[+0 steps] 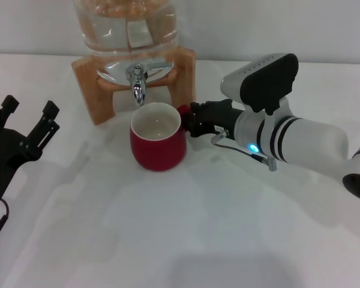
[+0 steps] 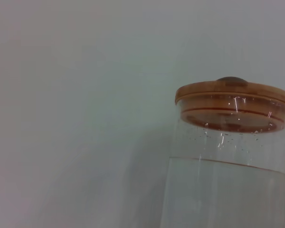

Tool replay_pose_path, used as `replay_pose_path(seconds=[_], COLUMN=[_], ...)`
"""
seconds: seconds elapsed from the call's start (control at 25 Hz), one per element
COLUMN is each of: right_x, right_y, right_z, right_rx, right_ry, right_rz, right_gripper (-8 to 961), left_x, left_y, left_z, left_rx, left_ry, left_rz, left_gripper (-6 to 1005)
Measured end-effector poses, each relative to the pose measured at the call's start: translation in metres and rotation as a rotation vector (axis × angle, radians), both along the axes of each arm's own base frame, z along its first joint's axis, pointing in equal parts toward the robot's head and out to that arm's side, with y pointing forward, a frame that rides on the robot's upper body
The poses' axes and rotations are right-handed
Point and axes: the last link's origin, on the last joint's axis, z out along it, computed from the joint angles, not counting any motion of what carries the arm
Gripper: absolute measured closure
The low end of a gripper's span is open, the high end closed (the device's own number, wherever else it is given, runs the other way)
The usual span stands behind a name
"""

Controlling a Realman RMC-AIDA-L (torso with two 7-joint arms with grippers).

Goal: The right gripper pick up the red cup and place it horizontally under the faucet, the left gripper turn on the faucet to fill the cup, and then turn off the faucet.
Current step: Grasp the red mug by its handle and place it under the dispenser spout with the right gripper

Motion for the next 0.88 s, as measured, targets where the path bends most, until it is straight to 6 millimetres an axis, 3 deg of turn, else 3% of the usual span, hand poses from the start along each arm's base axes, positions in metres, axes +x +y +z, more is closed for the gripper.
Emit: replay_pose_path(seconds=[0.88], right_x=[-0.0029], right_y=[-0.0017], right_z=[-0.0014], right_rx=[-0.005], right_ry=[0.006], right_rz=[0.014], right_gripper=[696], left_x=[0.0003], left_y=[0.0025], left_z=[-0.0005], left_rx=[-0.004], left_ry=[0.003], left_rz=[0.003], left_gripper=[108])
